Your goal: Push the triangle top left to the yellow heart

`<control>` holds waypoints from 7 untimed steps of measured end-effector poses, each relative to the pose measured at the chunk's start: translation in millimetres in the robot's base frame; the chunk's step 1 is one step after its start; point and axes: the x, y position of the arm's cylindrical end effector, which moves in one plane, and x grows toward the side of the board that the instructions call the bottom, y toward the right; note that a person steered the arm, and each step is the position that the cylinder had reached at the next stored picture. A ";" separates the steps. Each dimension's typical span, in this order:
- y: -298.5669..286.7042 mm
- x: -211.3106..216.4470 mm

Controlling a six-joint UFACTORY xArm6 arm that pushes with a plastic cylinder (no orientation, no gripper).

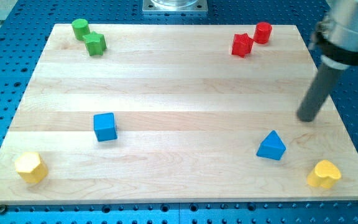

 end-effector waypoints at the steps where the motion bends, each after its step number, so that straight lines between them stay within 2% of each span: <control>1: 45.1 0.0; 2: 74.9 -0.5; 3: 75.6 -4.3; 4: -4.8 -26.5; 5: -131.0 -38.5; 6: -208.2 -8.5; 7: -208.6 57.5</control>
